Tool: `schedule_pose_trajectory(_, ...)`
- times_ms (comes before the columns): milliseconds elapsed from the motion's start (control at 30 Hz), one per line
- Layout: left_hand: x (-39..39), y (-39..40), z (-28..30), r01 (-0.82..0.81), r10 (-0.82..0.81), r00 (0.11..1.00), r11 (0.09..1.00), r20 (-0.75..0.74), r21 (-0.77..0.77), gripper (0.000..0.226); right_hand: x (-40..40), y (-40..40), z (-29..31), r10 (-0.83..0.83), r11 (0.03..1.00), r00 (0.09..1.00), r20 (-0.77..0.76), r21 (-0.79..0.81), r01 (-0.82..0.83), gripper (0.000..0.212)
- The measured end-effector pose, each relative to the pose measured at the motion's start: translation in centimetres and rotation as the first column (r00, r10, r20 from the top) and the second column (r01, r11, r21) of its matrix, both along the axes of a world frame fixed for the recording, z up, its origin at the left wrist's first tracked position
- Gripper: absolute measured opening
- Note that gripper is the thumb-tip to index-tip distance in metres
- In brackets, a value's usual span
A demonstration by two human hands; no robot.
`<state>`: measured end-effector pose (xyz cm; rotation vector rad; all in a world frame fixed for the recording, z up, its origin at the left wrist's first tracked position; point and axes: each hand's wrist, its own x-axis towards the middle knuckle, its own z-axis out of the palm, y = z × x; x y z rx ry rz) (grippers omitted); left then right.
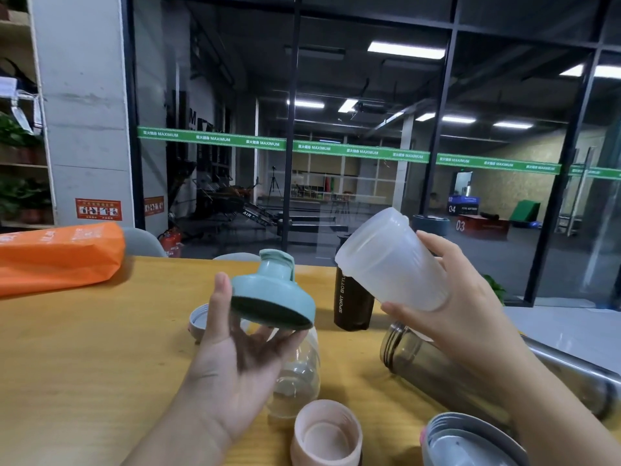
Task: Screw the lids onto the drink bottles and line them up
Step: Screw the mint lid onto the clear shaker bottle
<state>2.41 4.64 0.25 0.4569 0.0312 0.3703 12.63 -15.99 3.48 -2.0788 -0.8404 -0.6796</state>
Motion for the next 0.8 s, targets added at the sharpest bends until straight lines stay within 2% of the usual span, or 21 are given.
schedule_pose_trajectory(33,0.0,-0.1,0.0,-0.018,0.018,1.0,1.0,-0.01,-0.009,0.092,-0.1,-0.1,-0.1,0.007,1.0,1.0,0.015,-0.003,-0.007,0.091)
schedule_pose_trajectory(133,0.1,-0.1,-0.3,-0.061,0.062,0.997,0.998,-0.044,0.006,0.116,-0.2,-0.4,-0.4,0.025,0.999,0.999,0.047,-0.025,-0.024,0.091)
schedule_pose_trajectory(167,0.1,-0.1,-0.4,-0.07,0.071,0.996,0.997,-0.048,0.023,0.114,-0.2,-0.4,-0.4,0.027,0.999,0.998,0.05,-0.035,-0.025,0.092)
schedule_pose_trajectory(267,0.4,0.3,-0.7,-0.061,0.063,0.997,0.997,-0.054,0.045,0.087,0.1,-0.4,-0.7,0.029,0.997,0.997,0.077,-0.078,-0.023,0.094)
schedule_pose_trajectory(433,0.6,0.6,-0.9,-0.028,0.028,0.999,1.0,-0.037,0.005,0.08,0.3,-0.1,-1.1,0.05,0.99,0.993,0.111,-0.136,-0.035,0.09)
schedule_pose_trajectory(700,0.4,0.8,-0.6,-0.057,0.06,0.997,0.996,-0.038,0.069,0.077,0.7,0.1,-1.4,0.051,0.987,0.991,0.124,-0.156,-0.031,0.093)
schedule_pose_trajectory(800,0.5,1.0,-0.5,-0.046,0.043,0.998,0.995,0.036,0.092,0.099,0.7,0.0,-1.5,0.052,0.987,0.989,0.135,-0.157,-0.03,0.092)
